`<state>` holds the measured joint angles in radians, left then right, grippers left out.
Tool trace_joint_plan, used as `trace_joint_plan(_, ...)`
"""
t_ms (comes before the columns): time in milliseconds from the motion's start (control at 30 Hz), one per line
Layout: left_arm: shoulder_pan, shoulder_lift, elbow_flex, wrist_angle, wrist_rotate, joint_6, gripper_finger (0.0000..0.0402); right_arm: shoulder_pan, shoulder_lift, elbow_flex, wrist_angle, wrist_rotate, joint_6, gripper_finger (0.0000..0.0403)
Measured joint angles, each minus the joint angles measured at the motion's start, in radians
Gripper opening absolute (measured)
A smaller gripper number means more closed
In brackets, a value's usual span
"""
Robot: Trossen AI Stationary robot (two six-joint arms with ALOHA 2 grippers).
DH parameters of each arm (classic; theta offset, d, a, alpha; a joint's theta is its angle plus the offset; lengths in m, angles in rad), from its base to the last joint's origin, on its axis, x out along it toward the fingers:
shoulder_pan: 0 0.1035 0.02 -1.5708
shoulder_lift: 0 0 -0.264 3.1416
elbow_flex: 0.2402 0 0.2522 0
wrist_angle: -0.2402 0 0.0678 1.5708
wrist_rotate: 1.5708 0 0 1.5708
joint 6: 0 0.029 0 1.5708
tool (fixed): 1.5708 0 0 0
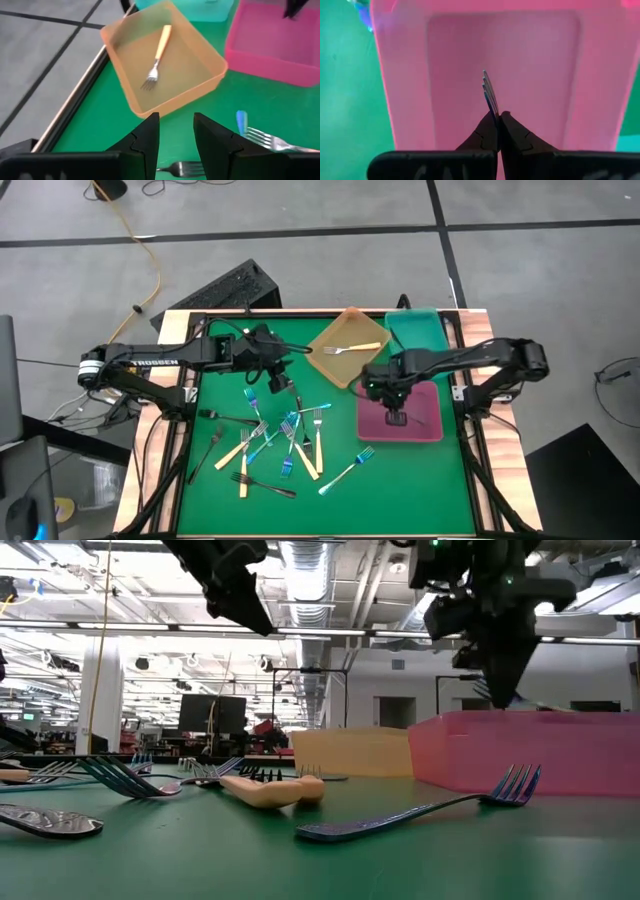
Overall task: Sort silverware by color (type)
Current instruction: Put the blue fork into the pink bin
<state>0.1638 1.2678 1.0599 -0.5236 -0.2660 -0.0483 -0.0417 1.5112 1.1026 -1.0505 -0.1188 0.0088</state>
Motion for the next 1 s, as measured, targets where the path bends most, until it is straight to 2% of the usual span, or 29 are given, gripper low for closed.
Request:
trace_joint_plan(200,0.0,0.0,0.0,-0.001,0.027,0.001,0.0107,-0.008,0.026,-0.045,0.128,-0.078,-0.105,0.0023)
trace_joint_plan(533,0.0,0.001,-0.001,-0.003,0.026,0.005,0.0107,-0.054,0.116,-0.112,0.209,-0.133,-0.156,0.0023)
trace_joint_plan(767,0.0,0.001,-0.001,-0.004,0.026,0.006,0.0107,-0.059,0.186,-0.116,0.277,-0.111,-0.156,0.0023)
trace_joint_plan(1000,0.0,0.001,-0.001,-0.012,0.025,0.006,0.0107,-0.052,0.213,-0.117,0.332,-0.053,-0.15,0.0066)
